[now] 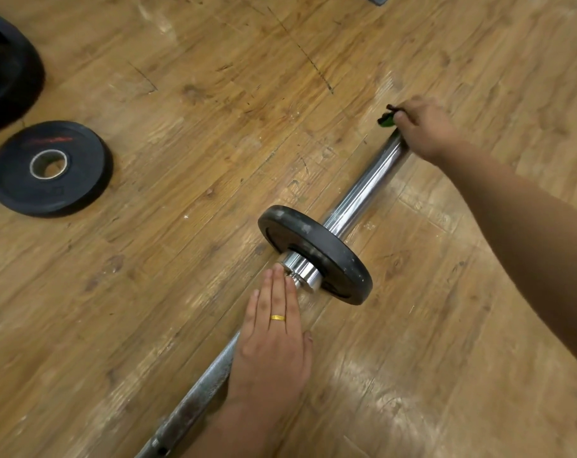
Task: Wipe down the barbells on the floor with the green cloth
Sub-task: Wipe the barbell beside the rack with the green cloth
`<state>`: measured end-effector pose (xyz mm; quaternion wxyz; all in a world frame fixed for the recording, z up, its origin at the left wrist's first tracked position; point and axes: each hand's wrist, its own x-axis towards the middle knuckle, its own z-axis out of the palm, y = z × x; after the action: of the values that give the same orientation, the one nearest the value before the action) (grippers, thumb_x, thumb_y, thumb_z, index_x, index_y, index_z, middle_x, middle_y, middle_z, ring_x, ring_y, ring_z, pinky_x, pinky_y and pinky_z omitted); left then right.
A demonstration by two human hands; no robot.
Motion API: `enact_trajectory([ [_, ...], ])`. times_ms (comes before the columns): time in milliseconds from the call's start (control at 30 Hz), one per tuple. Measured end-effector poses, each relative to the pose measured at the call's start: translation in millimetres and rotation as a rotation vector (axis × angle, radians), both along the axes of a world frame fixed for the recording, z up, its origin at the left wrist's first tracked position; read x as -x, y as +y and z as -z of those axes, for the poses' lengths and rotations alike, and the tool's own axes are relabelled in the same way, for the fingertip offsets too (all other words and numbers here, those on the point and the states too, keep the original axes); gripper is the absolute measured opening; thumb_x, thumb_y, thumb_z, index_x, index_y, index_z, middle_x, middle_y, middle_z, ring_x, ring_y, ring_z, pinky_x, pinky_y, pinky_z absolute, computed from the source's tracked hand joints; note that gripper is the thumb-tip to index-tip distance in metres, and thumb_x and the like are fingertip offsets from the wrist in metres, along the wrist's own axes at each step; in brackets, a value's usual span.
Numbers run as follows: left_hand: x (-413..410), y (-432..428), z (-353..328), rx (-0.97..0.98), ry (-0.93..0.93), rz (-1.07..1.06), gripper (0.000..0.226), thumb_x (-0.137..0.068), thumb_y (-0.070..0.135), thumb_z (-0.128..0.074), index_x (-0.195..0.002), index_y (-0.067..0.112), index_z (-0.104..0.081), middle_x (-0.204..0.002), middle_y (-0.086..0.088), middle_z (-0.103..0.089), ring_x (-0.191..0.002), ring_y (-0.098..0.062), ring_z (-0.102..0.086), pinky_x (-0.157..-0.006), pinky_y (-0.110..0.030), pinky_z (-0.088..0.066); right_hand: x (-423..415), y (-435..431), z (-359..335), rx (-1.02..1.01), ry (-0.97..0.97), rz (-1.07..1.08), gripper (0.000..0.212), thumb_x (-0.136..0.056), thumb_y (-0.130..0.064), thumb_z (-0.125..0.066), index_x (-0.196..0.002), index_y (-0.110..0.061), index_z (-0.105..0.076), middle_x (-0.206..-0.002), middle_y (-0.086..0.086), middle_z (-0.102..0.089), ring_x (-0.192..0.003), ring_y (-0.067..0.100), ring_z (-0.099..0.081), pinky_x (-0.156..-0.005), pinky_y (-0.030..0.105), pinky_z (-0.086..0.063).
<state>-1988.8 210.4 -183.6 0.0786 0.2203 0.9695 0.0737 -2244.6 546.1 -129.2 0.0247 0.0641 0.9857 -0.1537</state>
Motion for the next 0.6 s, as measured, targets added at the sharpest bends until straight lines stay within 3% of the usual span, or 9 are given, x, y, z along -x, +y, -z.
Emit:
enact_trajectory([
  [100,1,-1,0,-0.011,-0.002,-0.007,0.088,-0.092,0.038,-0.051,-0.156,-0.008,-0.012,-0.166,-0.027,-0.006,-0.155,-0.038,-0.011,-0.122,-0.051,-0.016,-35,-28,9,0.031,0.068,-0.109,0.027,-0.104,-0.013,-0.044,-0.1,0.004,-0.064,-0.099,0.019,-0.058,-0.103,0.033,-0.049,-0.093,0.04,-0.036],
  [300,3,-2,2,-0.011,0.018,-0.009,0.088,-0.092,0.037,-0.05,-0.157,-0.008,-0.01,-0.166,-0.026,-0.007,-0.155,-0.037,-0.012,-0.124,-0.05,-0.014,-50,-44,12,0.089,0.103,-0.323,0.023,-0.103,-0.013,-0.044,-0.083,-0.014,-0.055,-0.08,0.004,-0.053,-0.085,0.024,-0.048,-0.089,0.041,-0.035],
  [467,8,-5,0,-0.002,0.023,-0.031,0.088,-0.093,0.036,-0.05,-0.157,-0.008,-0.01,-0.166,-0.025,-0.008,-0.155,-0.036,-0.013,-0.124,-0.051,-0.022,-42,-49,14,0.101,0.108,-0.243,0.025,-0.105,-0.017,-0.044,-0.081,-0.014,-0.052,-0.081,0.005,-0.054,-0.087,0.031,-0.051,-0.093,0.045,-0.036],
  [533,10,-5,0,0.001,0.024,-0.032,0.086,-0.093,0.036,-0.049,-0.157,-0.008,-0.01,-0.166,-0.026,-0.009,-0.155,-0.036,-0.013,-0.123,-0.052,-0.025,-52,-62,19,0.099,0.091,-0.276,0.03,-0.103,-0.023,-0.043,-0.086,-0.007,-0.062,-0.083,0.006,-0.06,-0.089,0.023,-0.051,-0.091,0.039,-0.034],
  [600,11,-6,-1,0.005,0.025,-0.034,0.085,-0.093,0.036,-0.048,-0.157,-0.008,-0.012,-0.165,-0.026,-0.011,-0.154,-0.037,-0.015,-0.122,-0.052,-0.026,-70,-76,25,0.103,0.057,-0.425,0.034,-0.104,-0.03,-0.04,-0.101,-0.011,-0.068,-0.089,0.002,-0.063,-0.089,0.013,-0.047,-0.092,0.034,-0.03],
])
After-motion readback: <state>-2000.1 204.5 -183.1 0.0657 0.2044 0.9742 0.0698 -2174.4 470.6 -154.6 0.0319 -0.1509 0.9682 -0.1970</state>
